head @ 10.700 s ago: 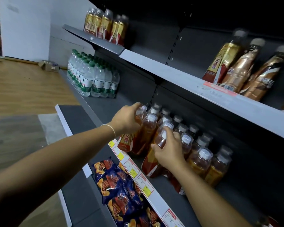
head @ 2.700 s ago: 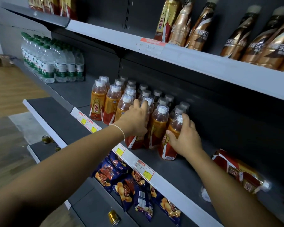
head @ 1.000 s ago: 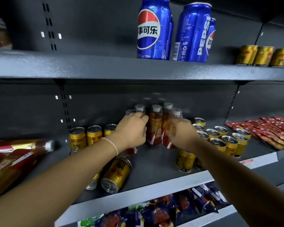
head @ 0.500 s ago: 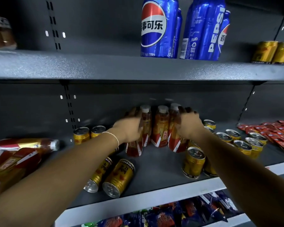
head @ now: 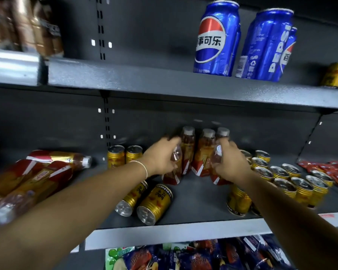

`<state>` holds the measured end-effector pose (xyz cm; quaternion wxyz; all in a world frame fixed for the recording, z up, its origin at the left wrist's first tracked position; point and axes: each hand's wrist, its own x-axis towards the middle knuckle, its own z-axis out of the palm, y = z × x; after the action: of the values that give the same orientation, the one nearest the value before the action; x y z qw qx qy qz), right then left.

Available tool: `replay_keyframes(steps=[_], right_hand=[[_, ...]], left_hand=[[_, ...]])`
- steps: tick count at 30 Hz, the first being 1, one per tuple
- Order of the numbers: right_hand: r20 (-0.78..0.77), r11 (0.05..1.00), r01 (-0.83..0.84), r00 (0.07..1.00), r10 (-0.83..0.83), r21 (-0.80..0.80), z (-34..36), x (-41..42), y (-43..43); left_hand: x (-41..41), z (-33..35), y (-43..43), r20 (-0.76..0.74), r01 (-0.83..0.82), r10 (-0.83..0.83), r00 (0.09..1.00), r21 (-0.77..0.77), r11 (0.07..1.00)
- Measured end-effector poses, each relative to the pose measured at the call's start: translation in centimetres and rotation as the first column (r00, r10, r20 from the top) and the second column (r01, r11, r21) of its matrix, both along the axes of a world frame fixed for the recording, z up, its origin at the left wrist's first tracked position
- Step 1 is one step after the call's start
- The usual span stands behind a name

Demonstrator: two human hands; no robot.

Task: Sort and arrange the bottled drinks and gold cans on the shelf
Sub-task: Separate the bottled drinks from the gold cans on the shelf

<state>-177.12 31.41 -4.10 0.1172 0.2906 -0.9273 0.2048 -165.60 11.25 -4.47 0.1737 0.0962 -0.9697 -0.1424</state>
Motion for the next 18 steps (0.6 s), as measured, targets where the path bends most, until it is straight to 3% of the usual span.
replay_keyframes(steps=[6,9,13,18], right_hand=[[-0.236,0.995,-0.099,0.967,0.092,-0.02,1.3,4.5,-1.4],[-0.291,0.988,-0.141,0.95,0.115,-0.07,2.7,7.2,-2.8],[-0.272,0.953,-0.247,0.942,0.194,-0.175,4.6,10.8,-5.7],[-0.061,0.868,-0.39,0.919,0.39,-0.308,6.5,15.6,-11.0]], left_hand=[[2.4,1.2,0.0,-0.212,-0.085,0.08,0.974,-0.013,0.996],[4.9,4.3,-1.6,-0.264,-0.13,0.152,0.952,0.101,0.986],[9.8,7.8,-4.4,-0.243,-0.113,0.2,0.949,0.328,0.938],[17.0,8.6,-7.7,-0.083,-0.246,0.29,0.953,0.345,0.906]])
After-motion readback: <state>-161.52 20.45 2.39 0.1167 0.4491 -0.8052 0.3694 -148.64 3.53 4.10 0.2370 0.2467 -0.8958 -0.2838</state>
